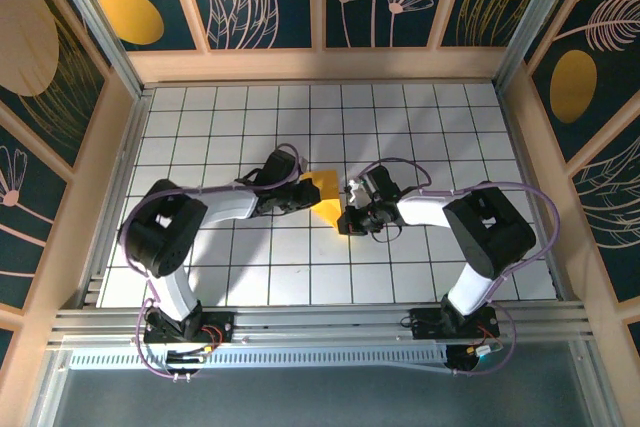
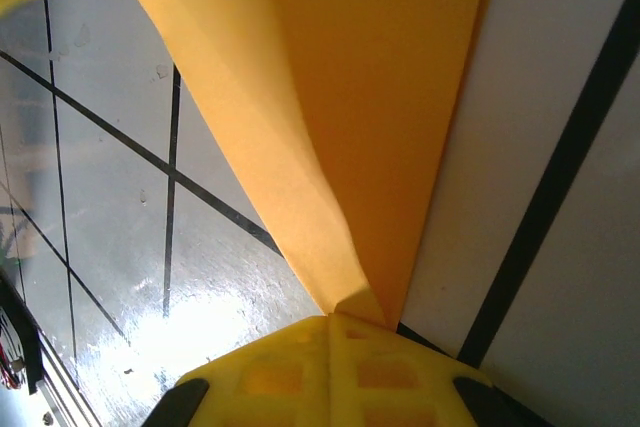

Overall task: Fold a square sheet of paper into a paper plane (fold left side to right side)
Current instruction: Third fold the triangle at the center of the table.

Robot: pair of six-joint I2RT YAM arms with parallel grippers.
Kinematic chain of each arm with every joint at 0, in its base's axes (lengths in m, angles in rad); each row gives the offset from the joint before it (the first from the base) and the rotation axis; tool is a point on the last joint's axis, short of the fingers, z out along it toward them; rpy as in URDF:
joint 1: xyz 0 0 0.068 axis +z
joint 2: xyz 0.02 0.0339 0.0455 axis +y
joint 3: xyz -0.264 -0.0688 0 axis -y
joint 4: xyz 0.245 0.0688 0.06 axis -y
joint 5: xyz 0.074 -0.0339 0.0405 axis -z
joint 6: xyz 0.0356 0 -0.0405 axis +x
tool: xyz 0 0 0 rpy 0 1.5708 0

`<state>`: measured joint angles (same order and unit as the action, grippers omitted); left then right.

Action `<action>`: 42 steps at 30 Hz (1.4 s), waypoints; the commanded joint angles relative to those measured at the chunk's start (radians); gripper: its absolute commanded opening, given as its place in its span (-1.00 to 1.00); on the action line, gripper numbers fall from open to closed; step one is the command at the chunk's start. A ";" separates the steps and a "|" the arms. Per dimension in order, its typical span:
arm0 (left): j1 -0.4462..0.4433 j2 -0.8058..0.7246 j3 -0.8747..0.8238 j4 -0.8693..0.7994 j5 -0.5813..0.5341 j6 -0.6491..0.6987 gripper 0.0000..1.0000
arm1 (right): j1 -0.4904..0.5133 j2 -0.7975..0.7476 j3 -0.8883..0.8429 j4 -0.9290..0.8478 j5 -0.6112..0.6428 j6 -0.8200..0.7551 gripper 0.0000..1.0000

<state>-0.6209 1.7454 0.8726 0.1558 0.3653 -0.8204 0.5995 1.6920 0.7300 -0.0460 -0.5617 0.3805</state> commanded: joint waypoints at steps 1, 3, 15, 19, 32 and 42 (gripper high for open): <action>-0.016 -0.082 -0.068 0.043 0.007 -0.009 -0.90 | -0.010 0.043 -0.047 -0.072 0.075 0.000 -1.00; -0.036 -0.102 -0.099 0.061 0.009 -0.020 -0.91 | -0.013 0.050 -0.052 -0.072 0.078 -0.004 -1.00; -0.139 0.009 -0.120 0.236 0.024 -0.120 -0.92 | -0.015 0.063 -0.060 -0.079 0.109 -0.006 -1.00; -0.140 0.050 -0.122 0.262 0.012 -0.146 -0.91 | -0.017 0.060 -0.061 -0.083 0.115 -0.007 -1.00; -0.139 0.092 -0.116 0.259 -0.041 -0.158 -0.91 | -0.017 0.063 -0.063 -0.098 0.137 -0.020 -1.00; -0.140 0.120 -0.065 0.096 -0.131 -0.149 -0.92 | -0.017 0.063 -0.054 -0.137 0.167 -0.035 -1.00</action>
<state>-0.7597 1.8339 0.7815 0.3332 0.3153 -0.9714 0.5907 1.6924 0.7174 -0.0296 -0.5682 0.3729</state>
